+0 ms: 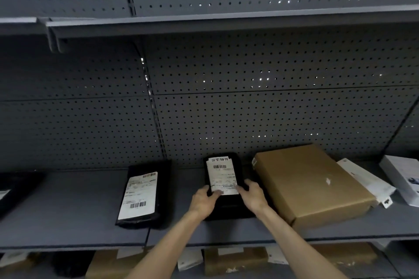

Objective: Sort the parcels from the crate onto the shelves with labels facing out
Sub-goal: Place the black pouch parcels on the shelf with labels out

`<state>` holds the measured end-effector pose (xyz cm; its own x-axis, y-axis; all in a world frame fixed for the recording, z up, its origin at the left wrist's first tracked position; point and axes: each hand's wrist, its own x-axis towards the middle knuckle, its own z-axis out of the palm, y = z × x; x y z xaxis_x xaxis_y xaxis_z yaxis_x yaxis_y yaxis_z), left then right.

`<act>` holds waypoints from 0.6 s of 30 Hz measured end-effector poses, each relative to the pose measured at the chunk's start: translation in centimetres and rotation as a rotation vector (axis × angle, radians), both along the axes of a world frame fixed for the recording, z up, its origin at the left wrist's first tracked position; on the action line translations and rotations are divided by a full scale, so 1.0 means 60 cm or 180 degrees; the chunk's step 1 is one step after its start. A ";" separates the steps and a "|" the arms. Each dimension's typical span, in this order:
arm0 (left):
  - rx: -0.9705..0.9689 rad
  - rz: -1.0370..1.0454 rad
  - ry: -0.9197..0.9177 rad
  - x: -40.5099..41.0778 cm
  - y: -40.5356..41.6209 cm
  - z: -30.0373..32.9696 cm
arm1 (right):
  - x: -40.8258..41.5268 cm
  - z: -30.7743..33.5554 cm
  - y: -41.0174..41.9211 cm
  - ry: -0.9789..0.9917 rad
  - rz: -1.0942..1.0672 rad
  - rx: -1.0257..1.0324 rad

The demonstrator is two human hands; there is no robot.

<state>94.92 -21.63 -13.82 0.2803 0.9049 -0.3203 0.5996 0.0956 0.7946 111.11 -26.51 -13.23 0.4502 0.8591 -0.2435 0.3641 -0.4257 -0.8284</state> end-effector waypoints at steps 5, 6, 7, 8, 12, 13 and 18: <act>-0.0062 0.0203 -0.0647 -0.013 0.002 -0.013 | -0.013 0.007 -0.006 0.0151 -0.0088 0.0212; -0.0053 0.0214 -0.0793 -0.016 -0.001 -0.008 | -0.015 0.009 -0.005 0.0156 -0.0111 0.0252; -0.0035 0.0219 -0.0907 -0.018 -0.003 -0.004 | -0.018 0.012 -0.005 0.0163 -0.0129 0.0304; 0.0008 0.0209 -0.1005 -0.020 -0.005 -0.001 | -0.019 0.014 -0.005 0.0166 -0.0140 0.0360; 0.0123 0.0206 -0.1303 -0.036 -0.004 0.002 | -0.025 0.025 -0.004 0.0194 -0.0142 0.0572; 0.0138 0.0194 -0.1351 -0.041 -0.002 0.003 | -0.027 0.029 -0.005 0.0215 -0.0132 0.0597; 0.0031 0.0126 -0.1420 -0.079 0.033 0.032 | -0.023 0.030 -0.002 0.0382 -0.0104 0.0630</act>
<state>90.15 -19.63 -11.93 0.3541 0.9201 -0.1675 0.1940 0.1029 0.9756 109.73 -26.63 -11.46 0.4566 0.8808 -0.1253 0.2466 -0.2606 -0.9334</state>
